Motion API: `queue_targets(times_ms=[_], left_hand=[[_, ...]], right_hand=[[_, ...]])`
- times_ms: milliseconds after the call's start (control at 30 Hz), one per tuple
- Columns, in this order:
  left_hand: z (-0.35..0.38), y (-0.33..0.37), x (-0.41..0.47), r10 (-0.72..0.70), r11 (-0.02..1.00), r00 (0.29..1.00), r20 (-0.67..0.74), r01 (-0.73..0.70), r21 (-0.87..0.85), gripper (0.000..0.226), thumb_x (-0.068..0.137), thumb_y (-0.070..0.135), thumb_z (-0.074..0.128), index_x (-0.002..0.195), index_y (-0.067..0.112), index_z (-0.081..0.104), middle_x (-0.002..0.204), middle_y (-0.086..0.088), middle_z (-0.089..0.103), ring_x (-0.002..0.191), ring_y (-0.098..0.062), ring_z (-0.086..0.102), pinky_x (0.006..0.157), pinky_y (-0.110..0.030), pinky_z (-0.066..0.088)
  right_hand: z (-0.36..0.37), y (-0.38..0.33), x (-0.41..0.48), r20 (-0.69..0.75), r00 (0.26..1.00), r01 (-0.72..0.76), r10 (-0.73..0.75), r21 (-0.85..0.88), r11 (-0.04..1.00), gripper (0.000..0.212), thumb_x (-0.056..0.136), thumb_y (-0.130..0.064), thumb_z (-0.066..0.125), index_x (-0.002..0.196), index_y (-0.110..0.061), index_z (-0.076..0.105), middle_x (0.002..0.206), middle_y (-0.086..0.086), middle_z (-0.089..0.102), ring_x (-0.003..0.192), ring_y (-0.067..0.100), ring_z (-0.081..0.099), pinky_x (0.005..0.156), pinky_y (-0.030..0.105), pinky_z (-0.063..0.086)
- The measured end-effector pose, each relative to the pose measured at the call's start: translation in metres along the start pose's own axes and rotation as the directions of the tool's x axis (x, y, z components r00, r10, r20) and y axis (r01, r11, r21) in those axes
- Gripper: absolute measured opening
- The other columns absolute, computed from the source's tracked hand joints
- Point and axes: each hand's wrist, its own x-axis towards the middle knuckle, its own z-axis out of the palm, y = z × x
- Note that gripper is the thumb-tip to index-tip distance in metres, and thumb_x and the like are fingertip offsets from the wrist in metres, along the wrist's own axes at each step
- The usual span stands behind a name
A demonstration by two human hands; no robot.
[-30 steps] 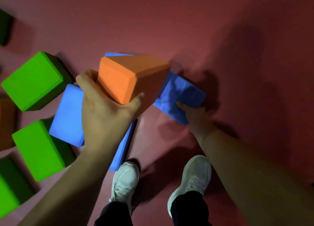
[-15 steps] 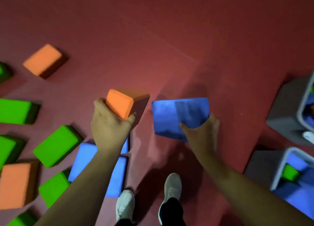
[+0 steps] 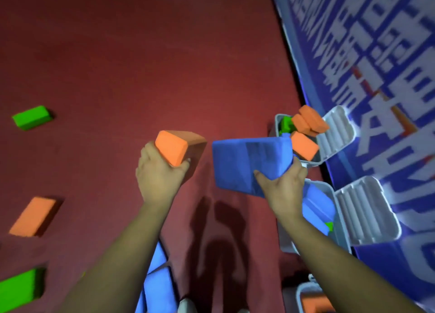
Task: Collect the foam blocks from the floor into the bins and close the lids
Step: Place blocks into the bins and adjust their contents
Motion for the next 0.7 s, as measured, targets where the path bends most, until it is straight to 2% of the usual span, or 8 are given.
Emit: queue_targets(times_ms=[167,267,400,567,700], left_hand=[[0.0,0.072,-0.041,0.077,0.992,0.995,0.059,-0.07,-0.108,0.082,0.059,0.049,0.085,0.118,0.009,0.044,0.116,-0.016,0.057,0.109,-0.04,0.057,0.088,-0.053,0.048],[0.01,0.109,-0.08,0.178,0.97,0.976,0.123,-0.153,-0.191,0.084,0.058,0.049,0.085,0.12,0.009,0.045,0.116,-0.013,0.057,0.109,-0.037,0.057,0.089,-0.052,0.049],[0.018,0.153,-0.149,0.315,0.916,0.92,0.234,-0.23,-0.328,0.083,0.056,0.048,0.086,0.118,0.01,0.047,0.115,-0.013,0.058,0.109,-0.036,0.057,0.089,-0.05,0.049],[0.008,0.189,-0.26,0.452,0.861,0.836,0.312,-0.317,-0.397,0.082,0.057,0.042,0.087,0.119,0.005,0.048,0.115,-0.019,0.057,0.108,-0.038,0.056,0.09,-0.05,0.047],[-0.028,0.199,-0.35,0.571,0.767,0.777,0.267,-0.388,-0.51,0.082,0.057,0.042,0.086,0.118,0.003,0.048,0.114,-0.019,0.058,0.105,-0.038,0.056,0.088,-0.049,0.047]], right_hand=[[-0.097,0.026,-0.014,-0.128,0.992,-0.004,0.0,-0.032,0.999,0.099,0.063,-0.044,0.087,0.139,-0.005,0.037,0.124,0.019,0.044,0.118,0.04,0.044,0.101,0.05,0.042],[-0.161,0.059,-0.031,-0.218,0.975,-0.055,0.041,-0.057,0.997,0.097,0.064,-0.045,0.086,0.138,-0.006,0.037,0.126,0.018,0.043,0.118,0.039,0.045,0.1,0.048,0.042],[-0.247,0.111,-0.083,-0.339,0.93,-0.173,0.141,-0.068,0.982,0.1,0.065,-0.047,0.086,0.141,-0.01,0.034,0.131,0.015,0.04,0.123,0.036,0.044,0.103,0.047,0.042],[-0.34,0.172,-0.177,-0.457,0.854,-0.308,0.249,-0.06,0.949,0.099,0.065,-0.048,0.085,0.141,-0.009,0.035,0.126,0.016,0.041,0.119,0.039,0.045,0.102,0.048,0.042],[-0.406,0.205,-0.263,-0.528,0.787,-0.401,0.319,-0.046,0.915,0.097,0.066,-0.047,0.084,0.141,-0.01,0.035,0.128,0.014,0.04,0.12,0.037,0.044,0.1,0.047,0.043]])
